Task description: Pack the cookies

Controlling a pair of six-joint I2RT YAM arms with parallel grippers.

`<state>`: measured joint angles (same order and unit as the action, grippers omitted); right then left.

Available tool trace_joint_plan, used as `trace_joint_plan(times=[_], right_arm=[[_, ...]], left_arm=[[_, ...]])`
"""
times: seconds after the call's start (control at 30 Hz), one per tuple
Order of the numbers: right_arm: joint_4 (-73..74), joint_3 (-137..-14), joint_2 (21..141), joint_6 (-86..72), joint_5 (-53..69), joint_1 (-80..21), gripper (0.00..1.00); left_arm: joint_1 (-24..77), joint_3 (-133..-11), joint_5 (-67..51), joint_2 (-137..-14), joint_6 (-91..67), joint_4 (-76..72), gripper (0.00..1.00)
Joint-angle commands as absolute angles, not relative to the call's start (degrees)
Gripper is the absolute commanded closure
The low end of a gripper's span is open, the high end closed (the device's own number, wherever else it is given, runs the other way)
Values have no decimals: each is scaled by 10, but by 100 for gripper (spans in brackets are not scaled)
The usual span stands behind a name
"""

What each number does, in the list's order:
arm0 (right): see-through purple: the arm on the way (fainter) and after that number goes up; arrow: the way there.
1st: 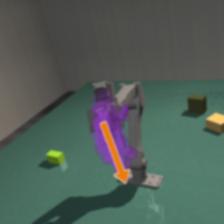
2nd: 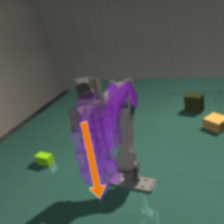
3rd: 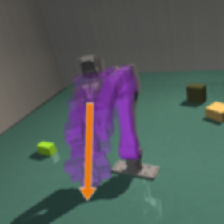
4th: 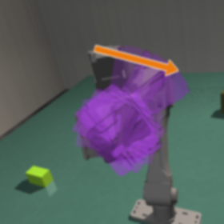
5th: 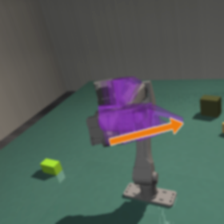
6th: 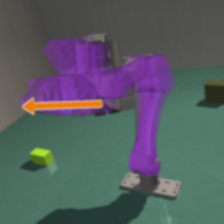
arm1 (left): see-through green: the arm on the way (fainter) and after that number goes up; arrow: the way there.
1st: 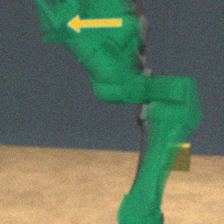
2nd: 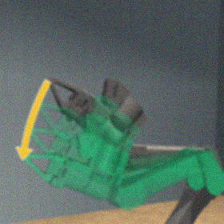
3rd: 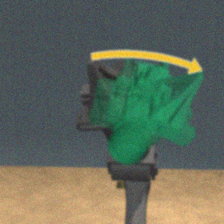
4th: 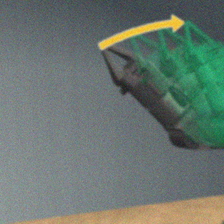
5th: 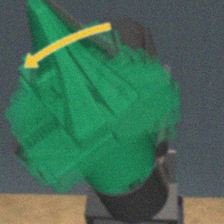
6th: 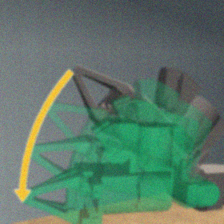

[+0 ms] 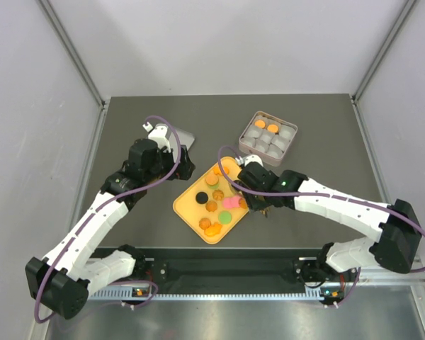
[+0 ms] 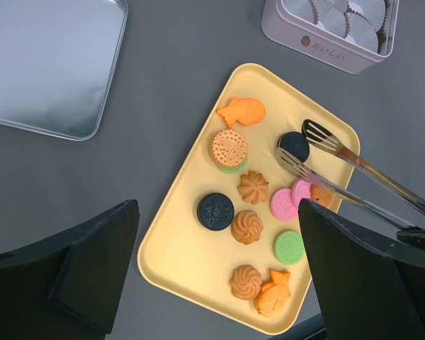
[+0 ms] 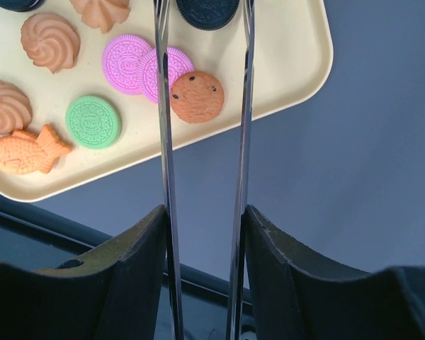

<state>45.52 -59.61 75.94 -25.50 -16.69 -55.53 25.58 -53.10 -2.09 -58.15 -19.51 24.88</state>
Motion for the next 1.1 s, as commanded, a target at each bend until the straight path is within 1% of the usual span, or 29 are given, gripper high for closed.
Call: trace_joint_plan(times=[0.0, 0.17, 0.27, 0.3, 0.4, 0.8, 1.07], right_arm=[[452, -613, 766, -243, -169, -565, 55], [456, -613, 773, -236, -156, -560, 58], [459, -615, 770, -234, -149, -557, 63], [460, -617, 768, -235, -149, -557, 66], [471, -630, 759, -233, -153, -555, 68], [510, -701, 733, -201, -165, -513, 69], [496, -742, 730, -162, -157, -421, 69]], left_arm=[[253, -532, -26, -575, -192, 240, 1], [253, -532, -26, -576, -191, 240, 1], [253, -532, -29, -575, -191, 241, 1], [253, -532, -30, -576, -191, 241, 1], [253, -533, -33, -577, -192, 241, 1], [253, -533, -33, -576, -192, 240, 1], [253, -533, -36, -577, -192, 240, 1]])
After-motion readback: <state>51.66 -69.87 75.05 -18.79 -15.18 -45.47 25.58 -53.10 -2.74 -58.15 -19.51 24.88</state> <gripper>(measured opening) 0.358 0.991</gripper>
